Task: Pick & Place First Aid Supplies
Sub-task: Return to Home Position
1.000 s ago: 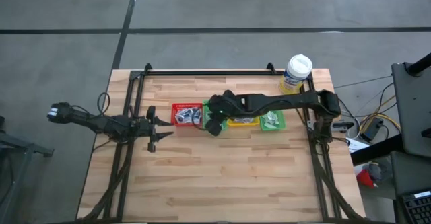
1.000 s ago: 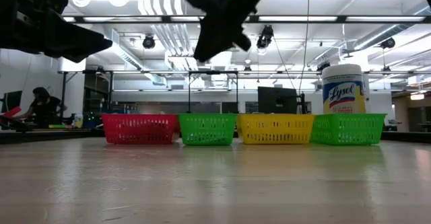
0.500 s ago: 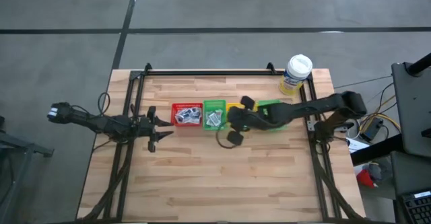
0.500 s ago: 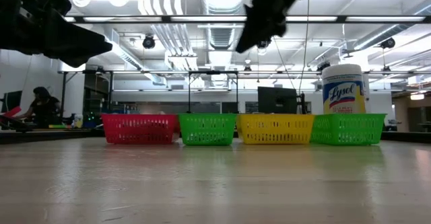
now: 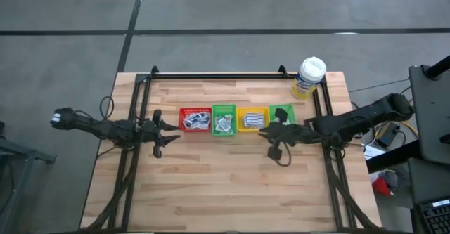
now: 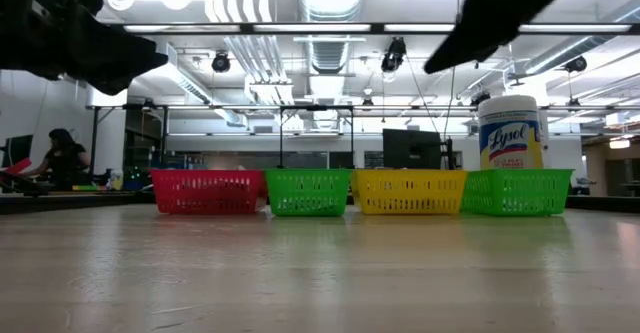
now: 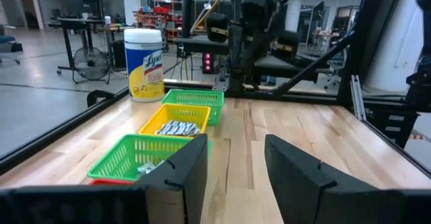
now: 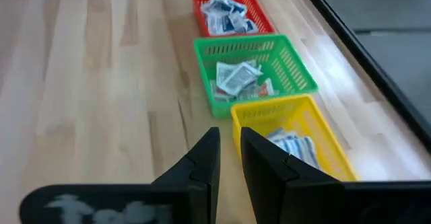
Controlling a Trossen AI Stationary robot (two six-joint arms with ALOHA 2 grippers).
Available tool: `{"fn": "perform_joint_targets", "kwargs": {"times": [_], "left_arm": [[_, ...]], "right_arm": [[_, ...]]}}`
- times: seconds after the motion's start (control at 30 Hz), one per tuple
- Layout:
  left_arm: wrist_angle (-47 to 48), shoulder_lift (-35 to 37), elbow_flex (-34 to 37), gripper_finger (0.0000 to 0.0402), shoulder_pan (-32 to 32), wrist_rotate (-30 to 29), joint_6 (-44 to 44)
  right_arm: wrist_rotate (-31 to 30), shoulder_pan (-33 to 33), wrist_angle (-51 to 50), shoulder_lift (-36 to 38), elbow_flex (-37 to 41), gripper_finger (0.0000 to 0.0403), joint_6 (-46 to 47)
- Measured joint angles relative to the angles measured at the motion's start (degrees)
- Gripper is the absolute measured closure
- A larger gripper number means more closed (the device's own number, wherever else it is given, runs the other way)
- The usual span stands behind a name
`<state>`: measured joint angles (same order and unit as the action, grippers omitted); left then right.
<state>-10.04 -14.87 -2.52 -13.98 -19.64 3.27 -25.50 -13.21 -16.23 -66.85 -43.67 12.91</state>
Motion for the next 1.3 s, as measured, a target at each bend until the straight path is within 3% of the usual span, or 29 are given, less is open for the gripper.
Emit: {"fn": "perform_joint_targets", "kwargs": {"times": [0.53, 0.83, 1.03, 1.3], "left_arm": [[0.0, 1.3, 0.0, 0.0251, 0.0, 0.1, 0.4], [0.0, 1.3, 0.0, 0.0251, 0.0, 0.3, 1.0], [0.0, 1.6, 0.0, 0.0251, 0.0, 0.5, 1.0], [0.0, 3.7, 0.0, 0.0251, 0.2, 0.5, -1.9]], "right_arm": [[0.0, -0.3, 0.2, 25.4, 10.2, 0.0346, -8.1], [5.2, -0.3, 14.7, 32.1, 23.3, 0.0346, -10.6], [5.0, -0.1, 15.8, 37.7, 28.3, 0.0346, -7.5], [5.0, -0.1, 15.8, 49.2, 31.1, 0.0346, -10.9]]}}
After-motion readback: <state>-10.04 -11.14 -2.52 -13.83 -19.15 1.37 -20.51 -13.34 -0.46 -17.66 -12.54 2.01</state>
